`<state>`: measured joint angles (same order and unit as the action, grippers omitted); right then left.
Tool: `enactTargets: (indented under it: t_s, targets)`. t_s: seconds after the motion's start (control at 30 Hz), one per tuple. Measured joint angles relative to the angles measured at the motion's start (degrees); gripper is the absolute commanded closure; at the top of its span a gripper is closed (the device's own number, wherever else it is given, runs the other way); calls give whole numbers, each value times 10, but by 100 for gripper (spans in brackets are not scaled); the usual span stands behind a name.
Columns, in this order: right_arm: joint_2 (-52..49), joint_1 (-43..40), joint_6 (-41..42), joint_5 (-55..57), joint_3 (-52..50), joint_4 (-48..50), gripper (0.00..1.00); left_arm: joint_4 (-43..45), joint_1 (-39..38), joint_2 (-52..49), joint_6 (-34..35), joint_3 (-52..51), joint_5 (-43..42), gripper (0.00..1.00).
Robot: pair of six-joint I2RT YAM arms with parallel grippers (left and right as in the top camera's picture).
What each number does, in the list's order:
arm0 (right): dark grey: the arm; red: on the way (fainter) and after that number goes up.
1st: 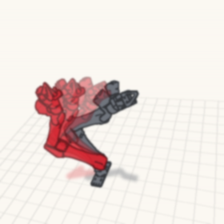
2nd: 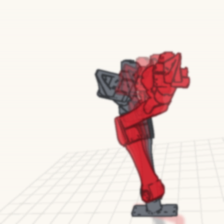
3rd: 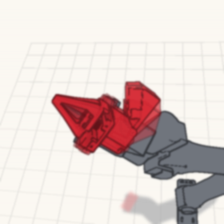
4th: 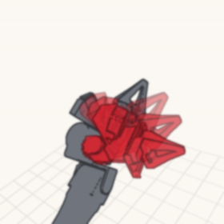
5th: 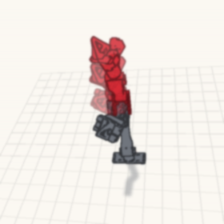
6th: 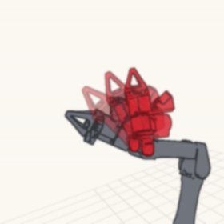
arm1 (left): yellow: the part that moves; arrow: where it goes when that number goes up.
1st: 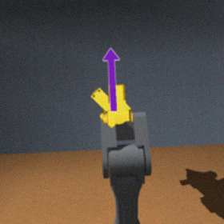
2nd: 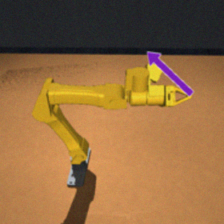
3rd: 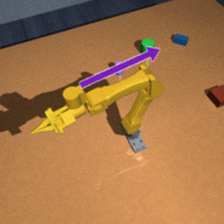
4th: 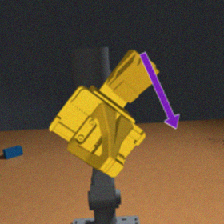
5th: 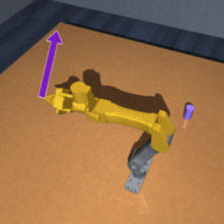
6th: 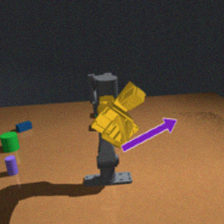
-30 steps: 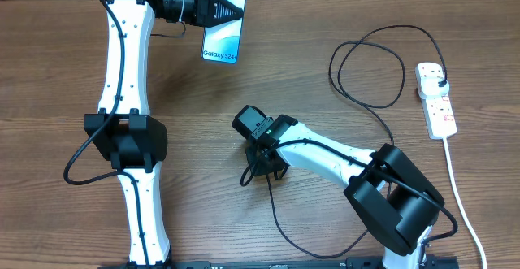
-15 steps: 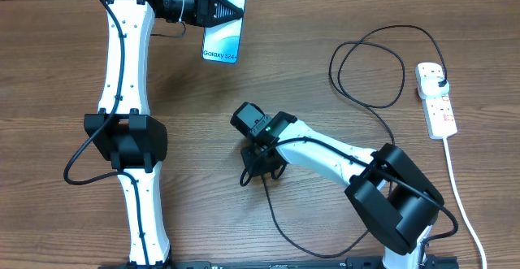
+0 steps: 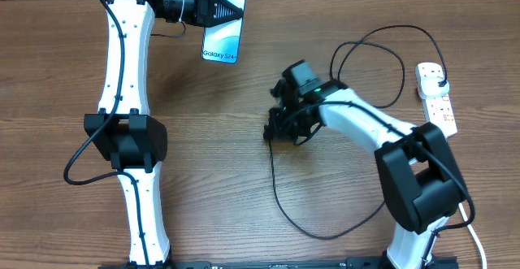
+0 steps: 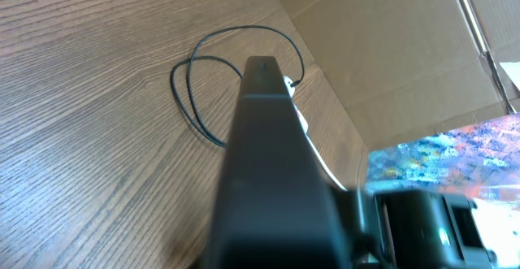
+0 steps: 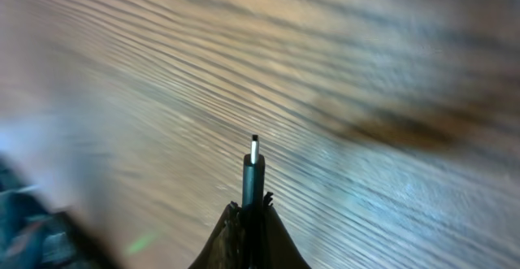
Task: Plug charger to phone and switch on socket
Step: 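Lift the cable plug with the right gripper and carry it toward the phone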
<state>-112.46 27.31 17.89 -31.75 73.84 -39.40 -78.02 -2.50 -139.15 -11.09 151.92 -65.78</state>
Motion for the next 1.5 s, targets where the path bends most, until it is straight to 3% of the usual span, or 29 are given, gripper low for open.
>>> enactTargets:
  t_s: [0.37, 0.7, 0.9, 1.1, 1.5]
  targets:
    - [0, -34, -6, -297, 0, 194, 96, 3, 0, 0, 2, 0, 0, 96]
    - [-1, -33, 90, -439, 1, 366, 96, 101, 0, 0, 85, 0, -47, 96]
    - [-2, -33, 191, -470, 2, 507, 96, 209, 4, 0, 208, 0, -105, 96]
    - [-2, -34, 297, -472, 2, 638, 96, 261, 21, 0, 323, 0, -134, 95]
    - [-3, -44, 450, -407, 2, 798, 96, 317, 61, 0, 431, 0, -165, 95]
